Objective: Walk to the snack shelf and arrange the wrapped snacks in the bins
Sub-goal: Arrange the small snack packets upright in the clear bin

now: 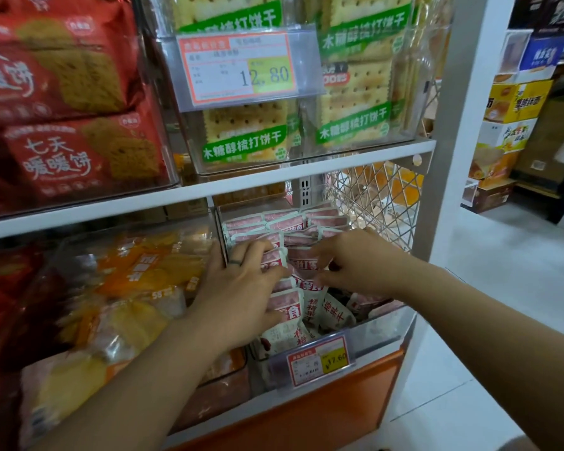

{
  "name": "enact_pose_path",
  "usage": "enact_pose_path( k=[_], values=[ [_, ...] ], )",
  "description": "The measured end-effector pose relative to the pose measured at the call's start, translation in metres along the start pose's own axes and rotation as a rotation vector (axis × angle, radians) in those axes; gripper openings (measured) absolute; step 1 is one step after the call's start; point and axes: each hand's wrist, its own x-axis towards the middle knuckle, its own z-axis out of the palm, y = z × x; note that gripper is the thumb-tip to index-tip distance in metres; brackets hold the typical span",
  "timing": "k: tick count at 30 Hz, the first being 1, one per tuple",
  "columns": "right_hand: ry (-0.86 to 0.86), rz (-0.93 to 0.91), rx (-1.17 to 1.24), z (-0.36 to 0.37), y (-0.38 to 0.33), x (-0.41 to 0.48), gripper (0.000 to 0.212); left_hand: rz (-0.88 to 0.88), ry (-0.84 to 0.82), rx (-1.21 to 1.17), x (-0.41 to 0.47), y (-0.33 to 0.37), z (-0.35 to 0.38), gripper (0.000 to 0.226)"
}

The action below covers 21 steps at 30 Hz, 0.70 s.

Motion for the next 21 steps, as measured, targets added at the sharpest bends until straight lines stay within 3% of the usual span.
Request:
enact_pose_path(
  k=[3, 7, 10, 13, 16, 19, 21],
  values=[
    [-0.031, -0.019, -0.211, 0.022, -0.009, 0.006, 0.022, -0.017, 0.007, 0.026, -0.006, 0.003, 0.002, 0.061],
    [-0.018, 0.052, -0.222, 0.006, -0.001, 0.009, 0.006, -0.109, 0.015, -0.032, -0.011, 0.003, -0.002, 0.062],
    [0.041, 0.075, -0.337, 0.002, 0.006, 0.007, 0.016, -0.156, 0.001, 0.004, -0.011, 0.003, -0.003, 0.066],
    [-0.031, 0.038, -0.4, 0.015, -0.003, 0.008, 0.006, -0.172, -0.021, 0.002, -0.009, 0.006, -0.004, 0.068],
    [-0.045, 0.044, -0.461, 0.02, -0.007, 0.01, 0.016, -0.17, -0.032, -0.049, -0.009, 0.006, -0.005, 0.064],
    [0.131, 0.014, -0.285, 0.006, -0.004, 0.003, 0.014, -0.17, -0.041, -0.1, -0.01, 0.004, -0.006, 0.06],
    [0.085, -0.017, 0.024, -0.006, -0.009, -0.003, 0.01, -0.161, -0.063, -0.097, -0.008, 0.003, -0.006, 0.061]
  ],
)
